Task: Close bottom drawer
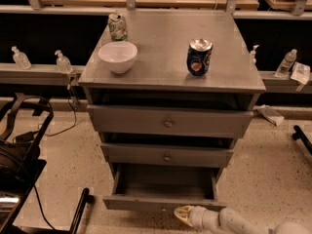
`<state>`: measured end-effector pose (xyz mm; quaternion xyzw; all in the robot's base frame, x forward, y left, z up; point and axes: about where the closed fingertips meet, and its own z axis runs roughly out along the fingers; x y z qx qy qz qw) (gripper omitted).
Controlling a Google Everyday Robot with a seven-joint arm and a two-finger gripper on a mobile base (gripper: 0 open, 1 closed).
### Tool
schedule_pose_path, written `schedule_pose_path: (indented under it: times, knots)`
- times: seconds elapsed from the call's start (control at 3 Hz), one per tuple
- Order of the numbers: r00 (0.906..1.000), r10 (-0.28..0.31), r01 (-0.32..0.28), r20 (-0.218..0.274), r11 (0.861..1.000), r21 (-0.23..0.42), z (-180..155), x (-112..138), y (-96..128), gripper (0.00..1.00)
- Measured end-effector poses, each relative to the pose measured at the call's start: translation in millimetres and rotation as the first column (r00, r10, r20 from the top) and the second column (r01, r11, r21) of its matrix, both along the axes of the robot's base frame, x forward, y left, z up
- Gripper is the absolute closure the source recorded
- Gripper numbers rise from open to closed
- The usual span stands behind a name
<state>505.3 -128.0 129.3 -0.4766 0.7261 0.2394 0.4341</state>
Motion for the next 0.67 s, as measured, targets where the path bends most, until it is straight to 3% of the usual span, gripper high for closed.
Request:
schedule_pose_path:
  times: [0.33, 0.67]
  knots:
    - [1.0000, 0.000, 0.000, -0.001, 1.000, 0.000, -0.5, 0.1, 0.2, 1.00]
    - [0.9994, 0.008, -0.008, -0.034, 1.000, -0.006, -4.8, -39.0, -3.7, 1.00]
